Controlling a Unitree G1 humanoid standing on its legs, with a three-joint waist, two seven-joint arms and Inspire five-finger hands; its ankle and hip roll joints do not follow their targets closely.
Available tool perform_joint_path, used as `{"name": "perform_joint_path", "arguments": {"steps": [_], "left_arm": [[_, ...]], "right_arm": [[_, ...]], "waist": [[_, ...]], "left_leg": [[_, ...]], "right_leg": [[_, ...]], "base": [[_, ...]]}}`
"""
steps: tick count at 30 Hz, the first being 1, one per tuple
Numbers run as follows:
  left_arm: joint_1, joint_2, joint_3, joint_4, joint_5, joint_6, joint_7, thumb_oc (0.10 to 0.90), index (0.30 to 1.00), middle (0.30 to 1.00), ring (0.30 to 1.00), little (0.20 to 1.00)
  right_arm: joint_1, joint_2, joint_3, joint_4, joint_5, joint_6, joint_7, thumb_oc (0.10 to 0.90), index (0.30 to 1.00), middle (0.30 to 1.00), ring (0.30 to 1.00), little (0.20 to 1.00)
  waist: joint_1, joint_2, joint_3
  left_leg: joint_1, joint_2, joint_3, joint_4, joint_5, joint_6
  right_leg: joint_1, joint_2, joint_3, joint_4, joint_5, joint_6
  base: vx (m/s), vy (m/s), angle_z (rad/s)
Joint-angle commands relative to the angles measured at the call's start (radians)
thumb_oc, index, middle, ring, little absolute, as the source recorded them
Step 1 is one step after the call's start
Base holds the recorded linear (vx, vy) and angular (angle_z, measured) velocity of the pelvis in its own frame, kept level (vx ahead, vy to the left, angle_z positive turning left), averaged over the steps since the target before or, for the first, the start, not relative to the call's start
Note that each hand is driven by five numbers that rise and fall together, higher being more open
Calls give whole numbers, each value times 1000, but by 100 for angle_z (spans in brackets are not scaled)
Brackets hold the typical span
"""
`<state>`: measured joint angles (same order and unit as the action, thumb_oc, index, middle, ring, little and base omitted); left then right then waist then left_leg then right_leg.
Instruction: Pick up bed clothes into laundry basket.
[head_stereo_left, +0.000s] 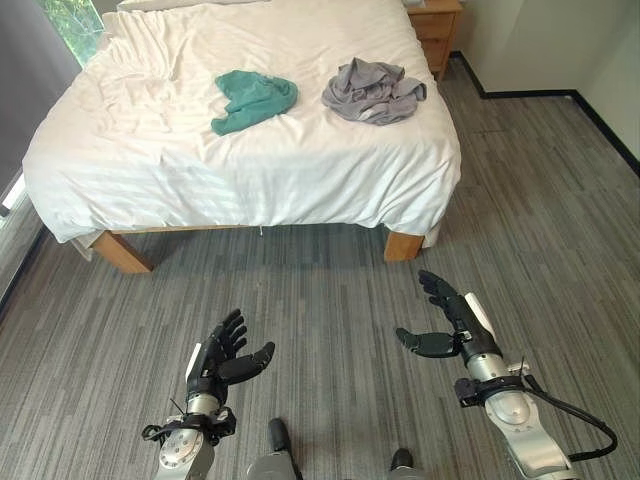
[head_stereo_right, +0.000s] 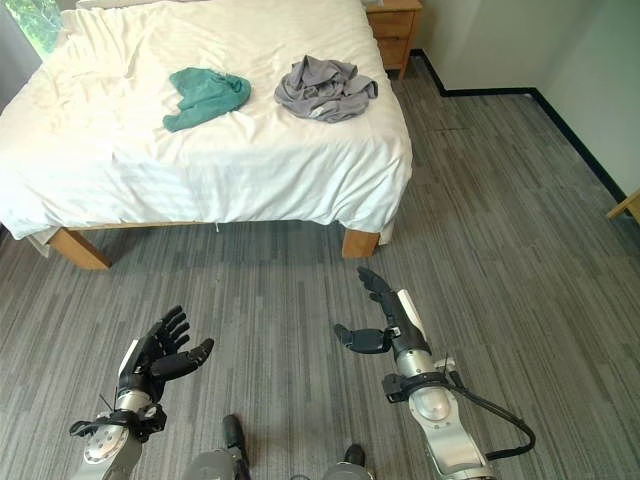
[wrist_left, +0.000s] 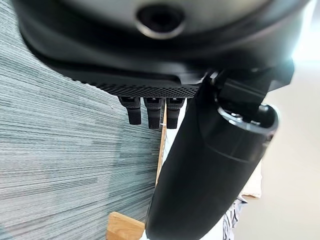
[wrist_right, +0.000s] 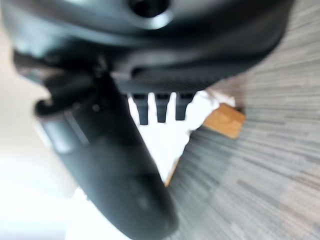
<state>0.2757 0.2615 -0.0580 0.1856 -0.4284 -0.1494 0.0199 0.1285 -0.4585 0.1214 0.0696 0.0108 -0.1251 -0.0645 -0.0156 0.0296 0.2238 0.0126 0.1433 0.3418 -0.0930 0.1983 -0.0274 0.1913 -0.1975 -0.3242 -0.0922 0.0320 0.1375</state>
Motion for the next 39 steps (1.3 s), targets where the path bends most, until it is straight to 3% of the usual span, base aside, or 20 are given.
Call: {"name": "perform_joint_path", "arguments": {"steps": [1,8,10,12,14,15,18,21,24,25,28,29,30,31,33,34,35,36,38,39], "left_arm": [[-60,56,46,-92,33,-70,-26,800,900,900,900,900],[-45,53,34,-92,50,-53,-8,800,900,900,900,900],[-57,70,33,-107,62,-52,5,800,900,900,900,900],[-72,80,26,-110,71,-55,24,800,900,900,900,900],[-91,84,22,-105,81,-55,36,800,900,900,900,900],[-98,82,20,-107,81,-58,42,800,900,900,900,900],[-112,82,15,-119,66,-59,39,800,900,900,900,900],[-150,90,15,-105,78,-58,37,800,900,900,900,900],[-171,88,8,-89,78,-62,34,800,900,900,900,900],[-169,78,1,-84,78,-65,29,800,900,900,900,900],[-160,65,-9,-83,73,-71,22,800,900,900,900,900],[-160,56,-17,-85,57,-72,20,800,900,900,900,900],[-154,50,-38,-108,30,-69,7,800,900,900,900,900],[-155,51,-38,-109,29,-69,7,800,900,900,900,900],[-150,48,-52,-125,13,-79,5,800,900,900,900,900],[-140,45,-51,-133,6,-80,2,800,900,900,900,900],[-122,41,-45,-138,0,-77,4,800,900,900,900,900],[-121,41,-45,-139,0,-77,4,800,900,900,900,900],[-110,42,-41,-133,9,-72,11,800,900,900,900,900],[-108,41,-42,-133,9,-72,11,800,900,900,900,900]], "right_arm": [[-98,-12,-39,-72,-10,-73,-2,800,900,900,900,900],[-74,-5,-43,-71,-12,-63,-4,800,900,900,900,900],[-79,5,-46,-75,-25,-67,-13,800,900,900,900,900],[-93,14,-37,-68,-36,-67,-25,800,900,900,900,900],[-102,23,-29,-66,-50,-63,-26,800,900,900,900,900],[-101,27,-30,-70,-47,-65,-28,800,900,900,900,900],[-98,29,-32,-86,-38,-62,-33,800,900,900,900,900],[-103,40,-34,-91,-44,-59,-45,800,900,900,900,900],[-93,40,-35,-88,-45,-58,-41,800,900,900,900,900],[-82,39,-35,-85,-41,-62,-36,800,900,900,900,900],[-85,29,-24,-69,-33,-67,-30,800,900,900,900,900],[-95,13,-13,-64,-29,-75,-30,800,900,900,900,900],[-102,-30,-9,-81,-30,-78,-28,800,900,900,900,900],[-102,-29,-9,-81,-30,-78,-28,800,900,900,900,900],[-114,-49,-6,-79,-31,-72,-31,800,900,900,900,900],[-115,-49,-5,-82,-33,-68,-27,800,900,900,900,900],[-111,-44,-6,-83,-41,-66,-25,800,900,900,900,900],[-110,-43,-5,-83,-41,-66,-25,800,900,900,900,900],[-108,-39,-2,-79,-50,-64,-29,800,900,900,900,900],[-107,-40,-1,-79,-51,-64,-30,800,900,900,900,900]], "waist": [[1,-24,-43],[3,-53,-37],[2,-64,-14],[-10,-64,14],[-24,-42,31],[-33,-38,36],[-50,-46,42],[-86,-54,51],[-97,-61,46],[-115,-67,31],[-134,-42,17],[-134,-32,17],[-97,-58,50],[-102,-61,48],[-58,-103,76],[-40,-106,81],[-16,-114,74],[-12,-114,73],[10,-102,63],[17,-106,65]], "left_leg": [[116,33,52,26,-133,-67],[120,7,11,28,-172,-43],[117,1,10,17,-187,-25],[128,-9,9,7,-208,-8],[130,12,2,6,-213,-6],[137,11,-5,6,-225,-8],[146,1,-20,6,-246,-30],[205,31,-38,6,-300,-86],[221,37,-42,6,-320,-100],[262,54,-45,6,-334,-122],[295,92,-52,31,-286,-140],[252,132,-56,166,-229,-150],[75,137,-154,602,-124,-118],[65,133,-160,607,-121,-116],[-94,-9,-252,790,-195,-90],[-145,-47,-249,800,-228,-85],[-221,-64,-197,736,-228,-70],[-219,-63,-193,737,-233,-70],[-250,-54,-153,578,-219,-50],[-238,-56,-145,568,-219,-50]], "right_leg": [[10,31,-18,5,-62,0],[-3,32,25,17,-55,9],[-105,21,47,174,-56,31],[-222,-1,87,369,-1,112],[-324,16,139,504,18,124],[-357,18,151,501,9,122],[-354,-24,114,291,-12,82],[-425,-80,57,48,91,91],[-415,-76,74,26,91,95],[-406,-80,96,31,127,89],[-377,-42,104,26,123,68],[-340,-12,100,21,104,40],[-219,28,83,5,39,-42],[-223,23,78,5,42,-43],[-168,14,116,5,11,-58],[-143,22,132,5,-3,-59],[-112,26,156,5,-29,-55],[-112,26,161,5,-32,-55],[-81,49,174,5,-62,-48],[-77,45,181,5,-64,-47]], "base": [[33,32,-1],[24,24,-7],[-73,37,-8],[-62,87,-37],[51,70,-15],[300,-23,21],[280,-97,29],[429,-255,10],[339,-180,-2],[461,-249,67],[352,-228,63],[411,-537,28],[396,-537,8],[393,-519,4],[291,-196,11],[494,-118,-17],[381,-43,-57],[379,26,-81],[285,66,-78],[529,166,-66]]}}
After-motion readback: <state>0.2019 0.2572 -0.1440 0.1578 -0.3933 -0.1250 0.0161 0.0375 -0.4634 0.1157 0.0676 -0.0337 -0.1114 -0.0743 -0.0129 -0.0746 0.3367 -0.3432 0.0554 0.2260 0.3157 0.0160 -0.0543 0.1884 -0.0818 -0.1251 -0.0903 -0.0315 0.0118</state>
